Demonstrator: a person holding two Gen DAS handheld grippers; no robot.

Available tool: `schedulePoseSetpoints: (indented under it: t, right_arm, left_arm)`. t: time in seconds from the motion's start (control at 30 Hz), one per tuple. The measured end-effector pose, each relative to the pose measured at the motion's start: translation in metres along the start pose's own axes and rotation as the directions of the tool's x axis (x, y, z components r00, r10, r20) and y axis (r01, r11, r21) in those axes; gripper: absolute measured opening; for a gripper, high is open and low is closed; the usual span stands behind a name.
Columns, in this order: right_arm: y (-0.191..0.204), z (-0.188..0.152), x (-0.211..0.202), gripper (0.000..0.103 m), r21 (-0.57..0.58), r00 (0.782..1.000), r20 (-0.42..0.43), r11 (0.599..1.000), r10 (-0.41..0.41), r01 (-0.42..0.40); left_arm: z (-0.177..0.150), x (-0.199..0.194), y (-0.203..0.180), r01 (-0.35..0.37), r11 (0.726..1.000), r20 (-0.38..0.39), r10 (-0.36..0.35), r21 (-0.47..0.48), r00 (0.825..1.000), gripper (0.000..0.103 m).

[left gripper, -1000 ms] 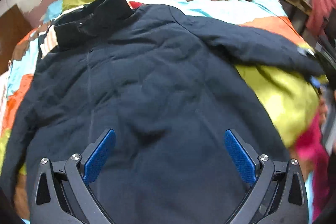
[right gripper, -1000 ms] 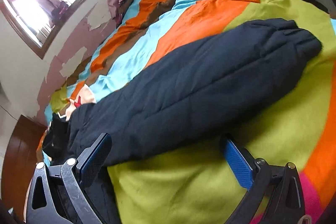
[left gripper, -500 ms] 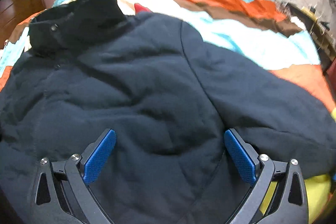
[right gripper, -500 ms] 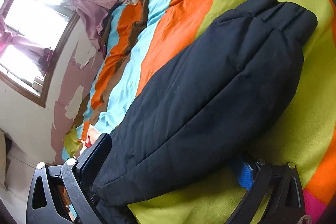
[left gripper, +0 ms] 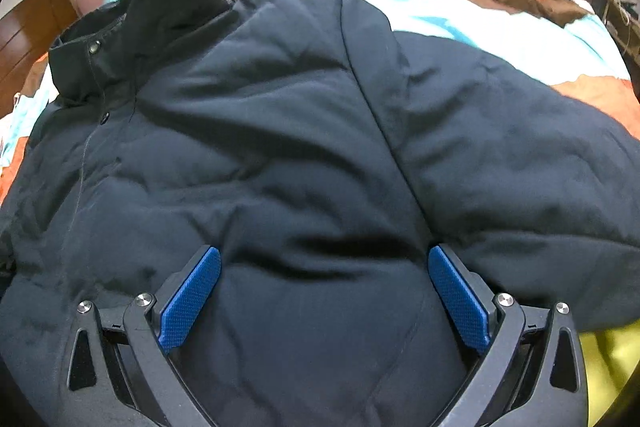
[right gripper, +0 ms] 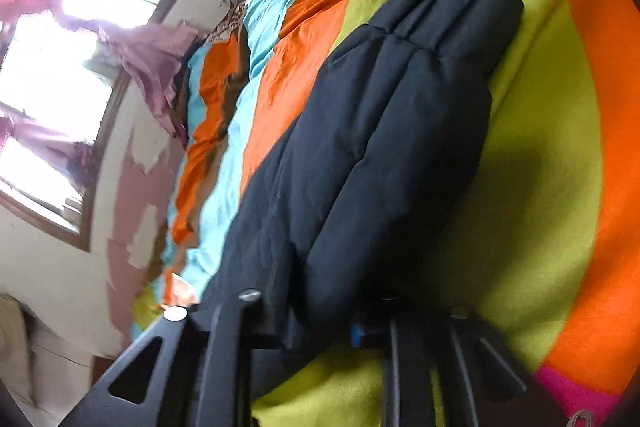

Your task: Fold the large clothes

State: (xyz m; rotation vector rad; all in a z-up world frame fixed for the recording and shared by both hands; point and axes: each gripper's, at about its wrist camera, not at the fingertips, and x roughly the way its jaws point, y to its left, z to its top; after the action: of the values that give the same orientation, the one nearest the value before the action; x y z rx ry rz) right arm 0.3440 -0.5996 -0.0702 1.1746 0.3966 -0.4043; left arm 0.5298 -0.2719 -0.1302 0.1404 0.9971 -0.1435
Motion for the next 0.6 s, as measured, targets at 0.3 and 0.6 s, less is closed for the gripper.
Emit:
schedulePoseSetpoints:
  t: [0.3,0.6]
  right_arm:
    - [0.052,-0.009,-0.036,0.008,-0.13,0.987,0.074,0.983,0.14,-0.13]
    - [0.171,-0.135,-0.085,0.008,-0.771,0.959,0.17,0.636,0.226,-0.013]
  left_arm:
    - [-0.022,-0.065,0.063,0.105,0.994,-0.165,-0.108,-0.026,0.98,0.102]
    - [-0.066,-0.137,0.155,-0.065,0.997,-0.041,0.067,0.037,0.997,0.102]
